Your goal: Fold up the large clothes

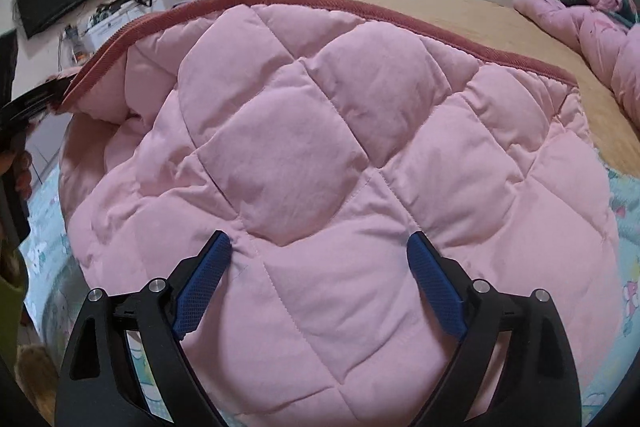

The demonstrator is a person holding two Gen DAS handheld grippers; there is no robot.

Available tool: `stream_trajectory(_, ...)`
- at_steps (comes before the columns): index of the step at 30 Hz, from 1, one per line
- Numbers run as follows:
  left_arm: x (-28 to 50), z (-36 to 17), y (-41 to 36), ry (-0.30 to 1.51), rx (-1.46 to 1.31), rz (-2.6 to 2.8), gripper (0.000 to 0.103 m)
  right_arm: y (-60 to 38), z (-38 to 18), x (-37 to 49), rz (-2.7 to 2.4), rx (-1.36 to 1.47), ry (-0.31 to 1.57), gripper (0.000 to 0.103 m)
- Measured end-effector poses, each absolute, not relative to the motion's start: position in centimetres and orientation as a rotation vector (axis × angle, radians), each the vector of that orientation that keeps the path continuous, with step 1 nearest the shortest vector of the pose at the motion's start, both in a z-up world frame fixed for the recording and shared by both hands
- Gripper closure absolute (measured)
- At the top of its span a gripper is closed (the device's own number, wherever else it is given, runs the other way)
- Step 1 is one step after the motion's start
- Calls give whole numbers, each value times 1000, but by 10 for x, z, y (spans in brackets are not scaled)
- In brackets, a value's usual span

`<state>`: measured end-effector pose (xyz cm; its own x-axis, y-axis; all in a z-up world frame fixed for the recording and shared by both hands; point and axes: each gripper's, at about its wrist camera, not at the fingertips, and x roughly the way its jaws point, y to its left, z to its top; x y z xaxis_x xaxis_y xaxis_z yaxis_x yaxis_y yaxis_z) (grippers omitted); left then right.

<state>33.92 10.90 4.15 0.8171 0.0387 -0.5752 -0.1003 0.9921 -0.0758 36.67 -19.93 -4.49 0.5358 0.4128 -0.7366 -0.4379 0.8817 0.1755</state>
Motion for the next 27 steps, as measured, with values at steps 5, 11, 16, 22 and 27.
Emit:
stream_trajectory(5,329,50,105,565,-121,60,44,-204,-45,363,503,-10,850,12)
stream_trajectory(11,314,67,100,513,-97,49,36,-221,-30,349,514,65,794,13)
stream_trajectory(16,299,81,97,472,-96,40,21,-233,-15,336,520,77,755,13)
stream_trajectory(22,285,95,98,437,-106,55,8,-243,7,325,536,100,711,13)
stream_trajectory(27,276,100,105,434,-109,80,8,-257,25,315,541,111,666,12)
